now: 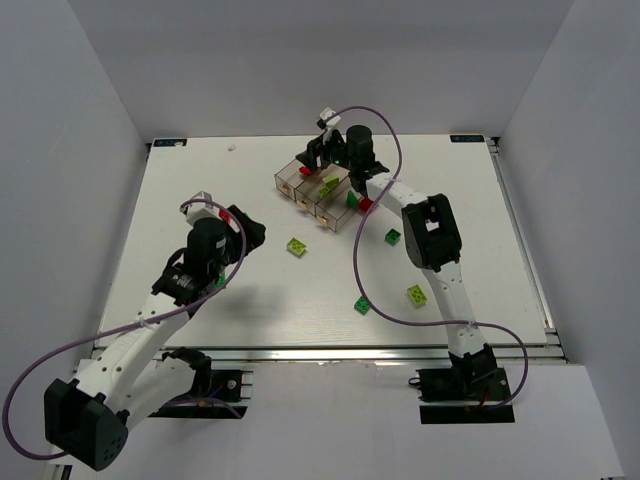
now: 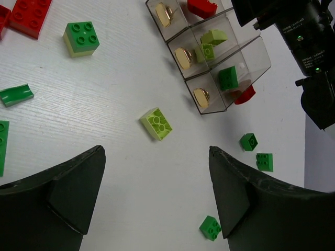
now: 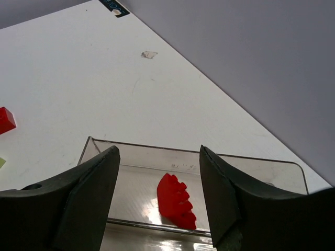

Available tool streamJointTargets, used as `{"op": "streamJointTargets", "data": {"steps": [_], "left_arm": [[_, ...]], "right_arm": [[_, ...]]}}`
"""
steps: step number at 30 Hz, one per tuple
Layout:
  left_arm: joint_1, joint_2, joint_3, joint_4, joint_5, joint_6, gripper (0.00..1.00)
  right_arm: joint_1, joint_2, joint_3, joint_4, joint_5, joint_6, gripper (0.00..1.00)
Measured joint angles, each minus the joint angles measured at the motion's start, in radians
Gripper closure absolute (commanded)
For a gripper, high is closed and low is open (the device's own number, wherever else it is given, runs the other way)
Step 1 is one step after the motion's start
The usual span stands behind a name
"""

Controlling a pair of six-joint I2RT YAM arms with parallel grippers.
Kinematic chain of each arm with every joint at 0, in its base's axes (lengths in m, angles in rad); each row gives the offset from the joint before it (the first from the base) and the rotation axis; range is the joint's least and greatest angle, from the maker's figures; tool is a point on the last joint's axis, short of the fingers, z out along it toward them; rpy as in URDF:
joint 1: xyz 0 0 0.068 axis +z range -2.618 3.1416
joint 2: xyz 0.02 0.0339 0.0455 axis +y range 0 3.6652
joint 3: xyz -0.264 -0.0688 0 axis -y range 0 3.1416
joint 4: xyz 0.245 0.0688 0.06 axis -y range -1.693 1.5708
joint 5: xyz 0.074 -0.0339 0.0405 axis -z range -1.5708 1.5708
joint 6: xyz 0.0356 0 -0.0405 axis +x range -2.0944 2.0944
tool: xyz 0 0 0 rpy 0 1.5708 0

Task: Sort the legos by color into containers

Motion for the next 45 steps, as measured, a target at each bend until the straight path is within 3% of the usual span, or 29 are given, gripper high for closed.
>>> {"op": "streamJointTargets", "data": {"steps": [6,8,11,12,14,15,18,19,21,23,26,30,36,45], "left_arm": [[0.002,0.112,0.097,-0.025,-0.004,0.035,0.16],[0.008,0.131,0.112,-0.032,-0.004,0.048,0.21],[0.028,0.151,0.133,-0.047,-0.002,0.07,0.48],[0.045,0.16,0.142,-0.051,0.009,0.08,0.61],[0.097,0.187,0.166,-0.065,0.037,0.105,0.71],[0.137,0.212,0.183,-0.071,0.06,0.118,0.73],[0.267,0.316,0.237,-0.093,0.137,0.167,0.7],[0.3,0.356,0.26,-0.105,0.161,0.188,0.55],[0.358,0.465,0.326,-0.133,0.197,0.242,0.45],[0.385,0.572,0.405,-0.168,0.215,0.283,0.4],[0.389,0.723,0.525,-0.205,0.215,0.35,0.35],[0.389,0.883,0.659,-0.243,0.183,0.437,0.33],[0.388,1.068,0.818,-0.299,0.122,0.55,0.34],[0.388,1.194,0.916,-0.34,0.113,0.644,0.35]], "right_arm": [[-0.003,-0.042,-0.073,-0.011,-0.029,-0.008,0.29],[-0.005,-0.08,-0.104,-0.051,-0.051,-0.019,0.13],[-0.012,-0.171,-0.138,-0.157,-0.089,-0.071,0.11],[-0.016,-0.216,-0.149,-0.204,-0.107,-0.1,0.11],[-0.023,-0.301,-0.175,-0.282,-0.142,-0.145,0.12],[-0.027,-0.351,-0.197,-0.319,-0.161,-0.167,0.21],[-0.047,-0.524,-0.286,-0.406,-0.236,-0.228,0.48],[-0.056,-0.582,-0.327,-0.44,-0.268,-0.252,0.72],[-0.076,-0.678,-0.389,-0.507,-0.327,-0.299,0.93],[-0.091,-0.738,-0.431,-0.587,-0.362,-0.339,0.9],[-0.107,-0.786,-0.494,-0.694,-0.382,-0.391,0.77],[-0.119,-0.81,-0.589,-0.81,-0.387,-0.425,0.66],[-0.141,-0.87,-0.715,-0.875,-0.386,-0.435,0.64],[-0.147,-0.906,-0.724,-0.874,-0.389,-0.417,0.63]]}}
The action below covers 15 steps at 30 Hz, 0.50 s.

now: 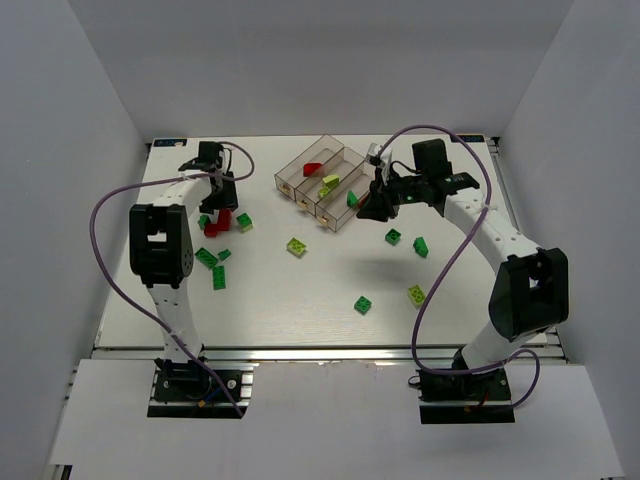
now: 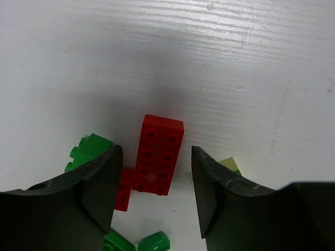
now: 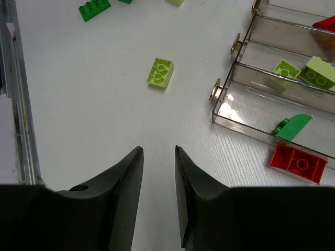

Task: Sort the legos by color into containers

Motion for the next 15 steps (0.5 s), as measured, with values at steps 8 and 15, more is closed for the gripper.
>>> {"op": "streamJointTargets", "data": {"steps": [8,15], "left_arm": [[0.0,0.04,-0.013,0.002,0.024,0.027,0.39],[0.0,0.04,-0.038,0.016,0.032,0.032,0.52]], "right_arm": [[0.0,0.0,-0.001,0.003,0.0,0.019,0.63],[0.0,0.0,-0.015,0.004,0.0,0.024,0.63]]}}
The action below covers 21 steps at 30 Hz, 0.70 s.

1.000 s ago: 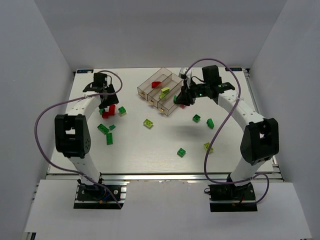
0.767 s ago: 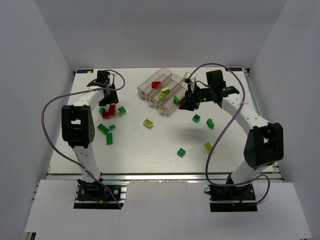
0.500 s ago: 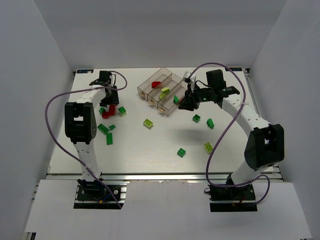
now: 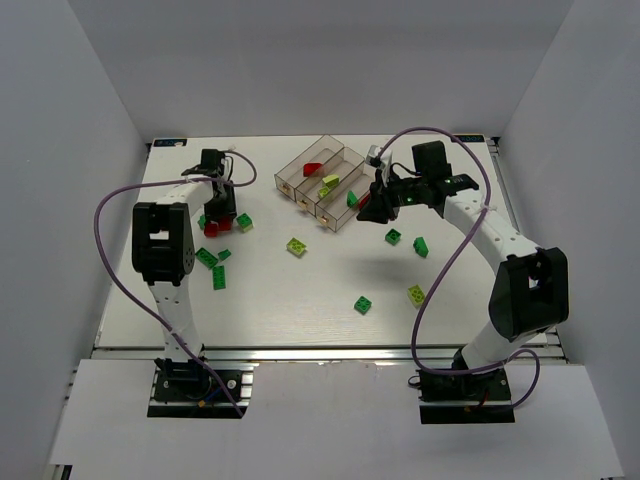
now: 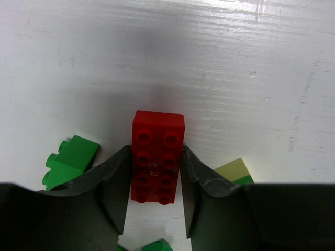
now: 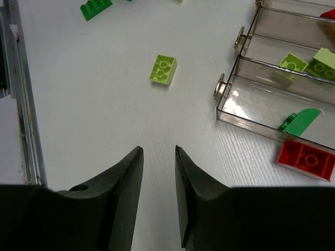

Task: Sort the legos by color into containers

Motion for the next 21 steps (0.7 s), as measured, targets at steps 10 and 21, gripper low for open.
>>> {"op": "streamJointTargets", "data": {"steps": [10,21], "left_arm": [[0.0,-0.018,-0.002,0.016,0.003,-0.023,0.76],[-0.028,-0.33,-0.078,0.163,0.167,-0.076,0.8]], "right_arm": [[0.0,-0.009,-0.013,0.002,0.0,0.0,0.64],[0.0,-0.02,-0.053,0.0,0.0,0.0,0.68]]}}
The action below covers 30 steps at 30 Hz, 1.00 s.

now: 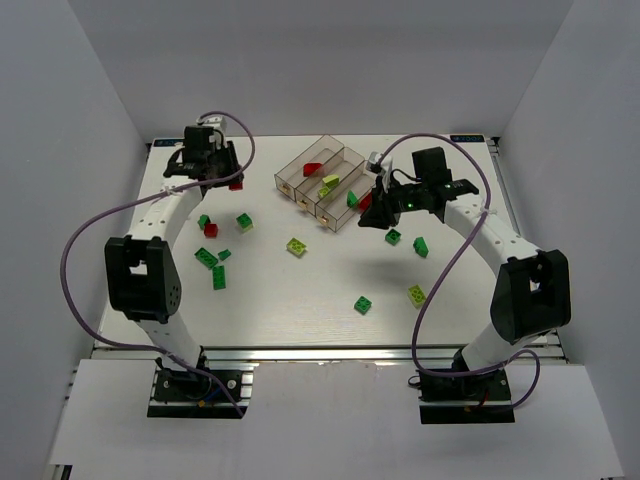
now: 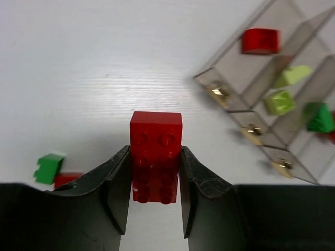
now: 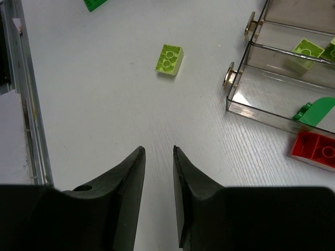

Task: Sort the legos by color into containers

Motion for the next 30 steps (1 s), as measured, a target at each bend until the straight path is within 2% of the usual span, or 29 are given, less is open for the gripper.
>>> {"op": "streamJointTargets", "data": {"steps": [5,13,26,30], "left_arm": [[-0.091,-0.007,0.04,0.064,0.072,-0.006,0.8],[-0.216,0.171,0.237,0.118,0.117,0.015,0.8],[-0.236,0.448,0.441,0.251,0.106,0.072,0.77],[-0.241,0.52,0.515,0.253,0.091,0.084,0.69]], "right_arm": [[0.0,-0.004,-0.011,0.0,0.001,0.001,0.7],[0.0,-0.019,-0.028,0.005,0.005,0.009,0.7],[0.0,-0.037,-0.063,0.028,0.014,0.045,0.7],[0.0,-0.037,-0.066,0.034,0.025,0.057,0.68]]}}
